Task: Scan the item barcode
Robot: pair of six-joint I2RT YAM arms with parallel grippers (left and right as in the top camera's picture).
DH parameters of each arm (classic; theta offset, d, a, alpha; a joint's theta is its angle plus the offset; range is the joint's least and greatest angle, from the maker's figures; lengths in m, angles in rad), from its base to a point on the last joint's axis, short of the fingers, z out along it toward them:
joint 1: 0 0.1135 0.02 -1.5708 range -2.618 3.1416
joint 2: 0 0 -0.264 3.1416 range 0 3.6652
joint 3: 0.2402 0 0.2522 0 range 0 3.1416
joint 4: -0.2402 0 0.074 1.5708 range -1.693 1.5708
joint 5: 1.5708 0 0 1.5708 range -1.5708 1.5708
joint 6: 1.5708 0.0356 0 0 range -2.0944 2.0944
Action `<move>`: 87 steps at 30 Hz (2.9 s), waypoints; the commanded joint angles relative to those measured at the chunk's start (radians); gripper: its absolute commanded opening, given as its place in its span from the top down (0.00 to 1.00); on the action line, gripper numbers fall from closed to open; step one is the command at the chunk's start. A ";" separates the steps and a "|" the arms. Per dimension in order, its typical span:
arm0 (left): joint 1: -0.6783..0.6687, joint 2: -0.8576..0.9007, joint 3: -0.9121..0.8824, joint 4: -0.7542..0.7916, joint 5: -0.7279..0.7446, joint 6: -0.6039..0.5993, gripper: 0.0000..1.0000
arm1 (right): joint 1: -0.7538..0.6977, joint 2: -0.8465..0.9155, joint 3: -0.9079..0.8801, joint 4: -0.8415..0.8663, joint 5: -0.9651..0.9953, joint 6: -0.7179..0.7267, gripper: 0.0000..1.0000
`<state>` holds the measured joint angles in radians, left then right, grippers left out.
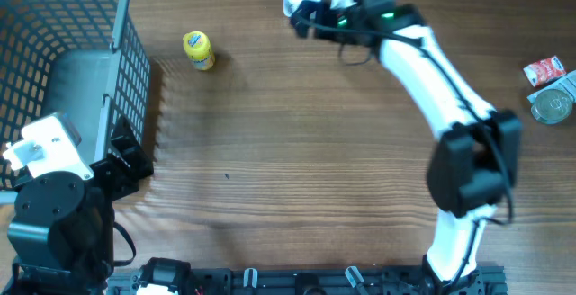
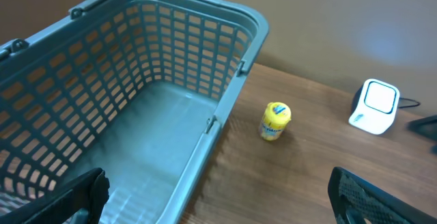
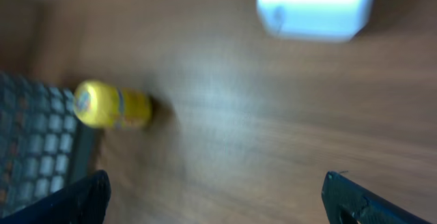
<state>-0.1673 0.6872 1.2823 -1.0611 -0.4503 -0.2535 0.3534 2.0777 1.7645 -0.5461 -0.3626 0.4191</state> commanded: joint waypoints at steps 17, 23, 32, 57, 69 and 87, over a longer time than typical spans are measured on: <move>0.002 0.090 0.007 0.029 0.212 0.087 0.00 | 0.129 0.058 0.259 -0.137 0.344 -0.183 0.00; 0.002 0.491 0.006 0.348 0.273 0.090 0.00 | 0.002 -0.098 0.259 -0.316 0.475 -0.192 0.00; 0.002 0.983 0.007 0.634 0.491 0.014 0.00 | -0.201 -0.256 0.259 -0.484 0.504 -0.237 0.00; 0.077 1.218 0.006 0.872 0.355 -0.017 0.00 | -0.207 -0.249 0.256 -0.506 0.406 -0.235 0.00; 0.083 1.316 0.006 0.945 0.355 -0.017 0.01 | -0.207 -0.249 0.256 -0.506 0.406 -0.236 0.00; 0.096 1.318 0.006 0.977 0.317 -0.016 0.00 | -0.207 -0.249 0.256 -0.510 0.406 -0.236 0.00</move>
<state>-0.0891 1.9957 1.2869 -0.0986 -0.1089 -0.2630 0.1410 1.8194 2.0186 -1.0538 0.0525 0.1955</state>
